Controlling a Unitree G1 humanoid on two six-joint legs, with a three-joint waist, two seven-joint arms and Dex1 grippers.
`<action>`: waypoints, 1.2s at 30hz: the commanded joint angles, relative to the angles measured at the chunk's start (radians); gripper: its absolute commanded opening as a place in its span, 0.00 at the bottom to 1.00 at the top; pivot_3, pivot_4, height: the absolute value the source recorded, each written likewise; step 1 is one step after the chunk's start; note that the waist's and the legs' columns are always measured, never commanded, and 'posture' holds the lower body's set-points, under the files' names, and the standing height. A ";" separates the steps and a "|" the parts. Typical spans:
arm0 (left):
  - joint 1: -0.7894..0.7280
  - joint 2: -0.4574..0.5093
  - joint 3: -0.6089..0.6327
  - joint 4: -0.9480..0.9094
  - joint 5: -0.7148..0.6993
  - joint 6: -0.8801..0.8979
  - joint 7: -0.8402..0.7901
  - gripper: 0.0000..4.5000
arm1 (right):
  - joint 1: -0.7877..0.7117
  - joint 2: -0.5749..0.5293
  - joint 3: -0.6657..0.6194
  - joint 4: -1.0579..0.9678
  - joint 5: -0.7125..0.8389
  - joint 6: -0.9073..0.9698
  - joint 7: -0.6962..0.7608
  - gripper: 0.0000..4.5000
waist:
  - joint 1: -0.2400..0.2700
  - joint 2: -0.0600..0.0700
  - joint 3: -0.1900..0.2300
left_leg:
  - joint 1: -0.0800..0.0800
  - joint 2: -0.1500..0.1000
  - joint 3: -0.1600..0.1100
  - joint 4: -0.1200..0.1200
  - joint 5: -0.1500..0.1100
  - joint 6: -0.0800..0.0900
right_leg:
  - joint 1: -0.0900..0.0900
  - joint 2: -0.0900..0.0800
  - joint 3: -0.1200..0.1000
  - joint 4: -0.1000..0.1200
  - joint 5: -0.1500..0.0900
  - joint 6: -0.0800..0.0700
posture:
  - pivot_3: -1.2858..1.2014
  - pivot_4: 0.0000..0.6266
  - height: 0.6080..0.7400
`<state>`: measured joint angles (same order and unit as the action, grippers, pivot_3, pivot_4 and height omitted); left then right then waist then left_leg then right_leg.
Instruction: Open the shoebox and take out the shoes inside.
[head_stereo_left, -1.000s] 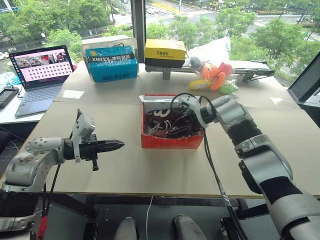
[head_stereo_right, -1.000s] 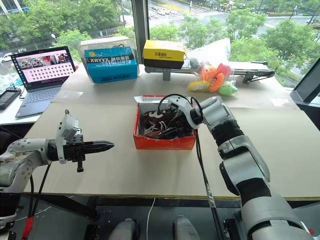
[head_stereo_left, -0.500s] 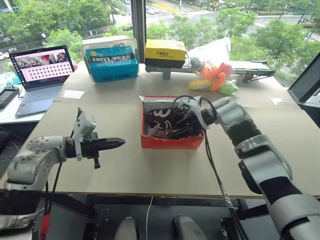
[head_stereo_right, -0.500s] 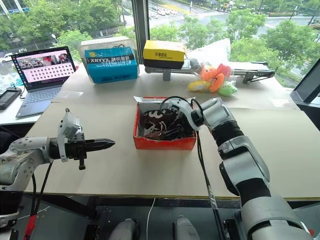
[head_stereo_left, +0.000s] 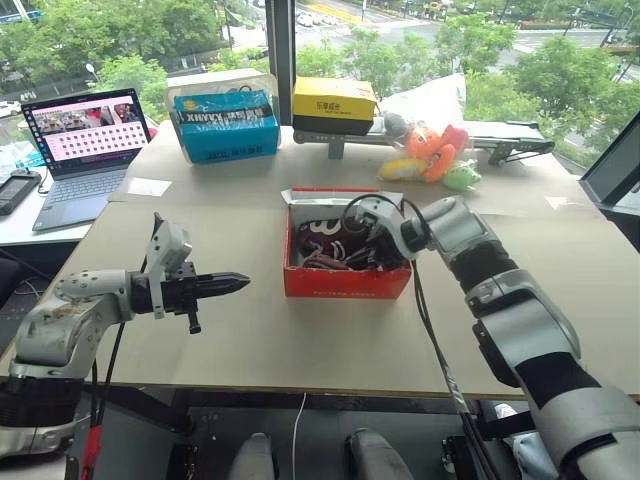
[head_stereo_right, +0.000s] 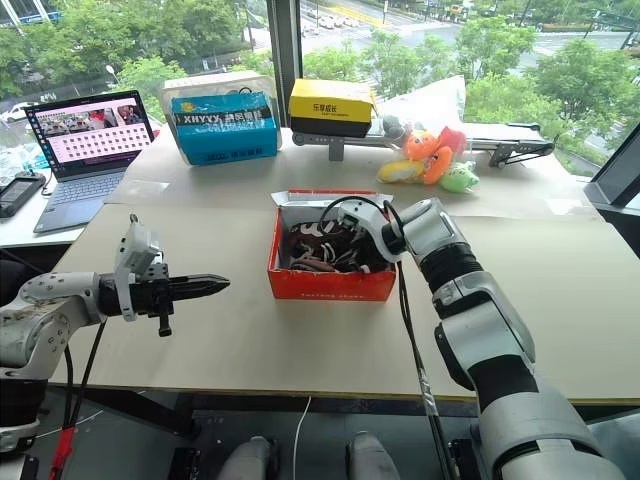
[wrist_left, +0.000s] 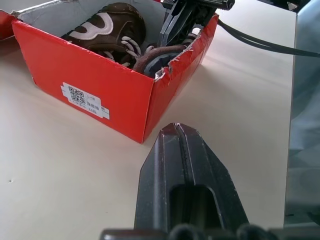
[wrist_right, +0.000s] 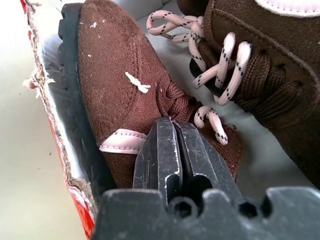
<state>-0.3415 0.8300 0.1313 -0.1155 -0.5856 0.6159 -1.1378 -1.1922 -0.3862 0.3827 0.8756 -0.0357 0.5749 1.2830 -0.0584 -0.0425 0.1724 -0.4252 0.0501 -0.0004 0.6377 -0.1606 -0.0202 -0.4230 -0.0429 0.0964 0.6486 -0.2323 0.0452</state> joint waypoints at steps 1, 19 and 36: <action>-0.023 -0.003 0.000 -0.006 0.002 -0.010 0.007 0.00 | 0.018 -0.004 0.011 0.029 -0.038 -0.004 -0.014 0.02 | 0.000 0.000 0.000 | 0.000 0.000 0.000 0.000 0.000 0.000 | 0.000 0.000 0.000 0.000 0.000 0.000 | 0.52 0.24 0.82; -0.035 -0.021 -0.021 0.004 0.010 -0.017 0.011 0.00 | 0.007 -0.121 -0.097 -0.590 0.084 0.326 -0.050 0.02 | -0.005 0.001 0.002 | -0.016 0.000 0.000 -0.001 0.000 0.000 | -0.018 0.000 0.000 0.003 0.003 -0.005 | 0.52 0.24 0.82; -0.042 -0.026 -0.034 0.002 0.009 -0.011 0.004 0.00 | 0.066 -0.198 -0.021 -0.492 0.081 0.238 -0.025 0.66 | -0.004 0.001 0.002 | -0.016 0.000 0.000 0.000 0.000 0.000 | -0.017 0.000 0.000 0.002 0.001 0.000 | 0.52 0.24 0.82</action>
<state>-0.3651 0.7984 0.0926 -0.1000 -0.5730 0.6142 -1.1272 -1.1056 -0.5648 0.3521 0.4087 0.0409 0.8441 1.2284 -0.0626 -0.0419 0.1743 -0.4413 0.0498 -0.0003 0.6378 -0.1604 -0.0199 -0.4399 -0.0427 0.0967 0.6502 -0.2309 0.0452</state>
